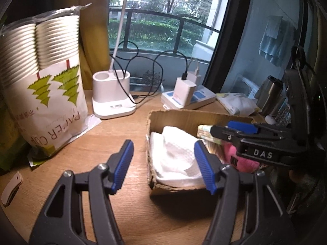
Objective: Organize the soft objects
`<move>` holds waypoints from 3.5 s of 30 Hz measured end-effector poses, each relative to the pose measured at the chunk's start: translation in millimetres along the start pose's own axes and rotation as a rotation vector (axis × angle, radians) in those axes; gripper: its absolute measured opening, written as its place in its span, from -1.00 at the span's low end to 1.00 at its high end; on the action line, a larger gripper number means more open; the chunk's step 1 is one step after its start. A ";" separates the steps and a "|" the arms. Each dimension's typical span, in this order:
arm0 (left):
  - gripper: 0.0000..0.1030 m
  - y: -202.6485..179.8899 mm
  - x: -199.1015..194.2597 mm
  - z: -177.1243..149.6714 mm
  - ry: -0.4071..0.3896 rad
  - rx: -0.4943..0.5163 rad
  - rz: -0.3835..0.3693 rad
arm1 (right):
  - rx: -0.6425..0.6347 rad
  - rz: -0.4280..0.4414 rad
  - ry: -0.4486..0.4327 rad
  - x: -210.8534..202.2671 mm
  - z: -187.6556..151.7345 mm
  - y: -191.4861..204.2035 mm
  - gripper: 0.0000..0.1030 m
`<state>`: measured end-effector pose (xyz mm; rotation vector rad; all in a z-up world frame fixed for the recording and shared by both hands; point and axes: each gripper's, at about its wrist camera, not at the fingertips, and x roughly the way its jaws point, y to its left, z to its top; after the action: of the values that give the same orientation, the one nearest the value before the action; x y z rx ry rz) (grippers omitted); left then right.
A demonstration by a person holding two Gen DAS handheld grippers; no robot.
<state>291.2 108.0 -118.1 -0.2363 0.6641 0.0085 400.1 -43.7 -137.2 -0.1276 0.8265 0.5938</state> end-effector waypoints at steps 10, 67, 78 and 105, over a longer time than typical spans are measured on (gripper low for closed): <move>0.23 -17.0 -35.6 4.0 -0.050 0.034 0.008 | -0.024 -0.017 -0.076 -52.5 -1.9 7.7 0.16; 0.87 -101.8 -265.9 -22.5 -0.407 0.151 0.025 | -0.065 -0.168 -0.448 -325.8 -102.1 53.8 0.64; 0.87 -121.0 -300.4 -8.5 -0.503 0.182 -0.002 | -0.060 -0.203 -0.526 -361.5 -99.7 53.1 0.65; 0.91 -124.7 -306.1 1.6 -0.517 0.180 0.013 | -0.072 -0.226 -0.571 -375.5 -96.4 54.9 0.67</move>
<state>61.1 7.6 97.0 -0.0497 0.1492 0.0212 109.8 -197.7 75.5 -0.1074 0.2321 0.4136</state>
